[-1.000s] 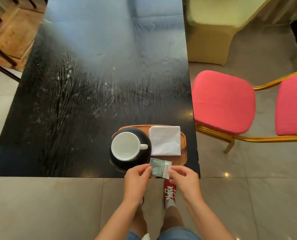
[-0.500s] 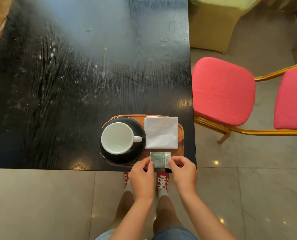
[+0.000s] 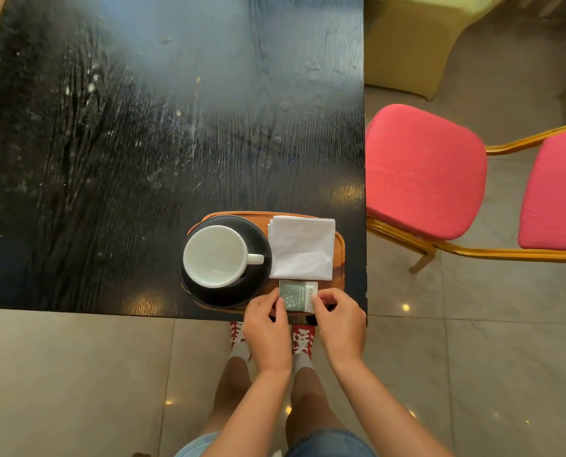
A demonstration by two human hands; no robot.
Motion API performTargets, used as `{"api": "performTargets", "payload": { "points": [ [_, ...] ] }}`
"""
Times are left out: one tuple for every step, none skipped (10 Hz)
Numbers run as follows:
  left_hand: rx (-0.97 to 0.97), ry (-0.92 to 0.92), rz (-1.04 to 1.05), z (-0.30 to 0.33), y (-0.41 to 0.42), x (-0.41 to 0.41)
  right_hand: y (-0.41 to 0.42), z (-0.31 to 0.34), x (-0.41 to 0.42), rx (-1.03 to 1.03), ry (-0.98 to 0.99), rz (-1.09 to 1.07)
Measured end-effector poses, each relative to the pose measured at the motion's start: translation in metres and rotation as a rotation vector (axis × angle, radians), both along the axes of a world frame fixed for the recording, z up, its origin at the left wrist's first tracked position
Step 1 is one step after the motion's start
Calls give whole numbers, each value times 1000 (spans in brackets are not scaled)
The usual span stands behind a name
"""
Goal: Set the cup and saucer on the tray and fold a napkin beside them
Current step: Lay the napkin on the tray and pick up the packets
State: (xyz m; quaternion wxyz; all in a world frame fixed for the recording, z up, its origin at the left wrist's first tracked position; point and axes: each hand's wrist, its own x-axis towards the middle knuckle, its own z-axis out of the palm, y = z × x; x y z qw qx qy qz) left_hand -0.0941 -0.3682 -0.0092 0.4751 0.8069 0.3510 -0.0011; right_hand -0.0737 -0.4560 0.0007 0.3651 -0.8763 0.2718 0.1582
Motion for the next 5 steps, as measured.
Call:
{"api": "performTargets", "payload": {
  "points": [
    [8,-12,-25,1,1,-3,-1,0,-2,22,-22,5],
    [18,-28,-54,4,4,-9,-3,5,-6,23,-52,13],
    [36,-50,-127,11,11,-18,-9,17,-6,-27,-58,99],
    [94,-57,-288,31,24,-18,-13,36,2,-130,-27,391],
    [232,140,-631,55,42,14,-13,58,30,-200,120,645]
  ]
}}
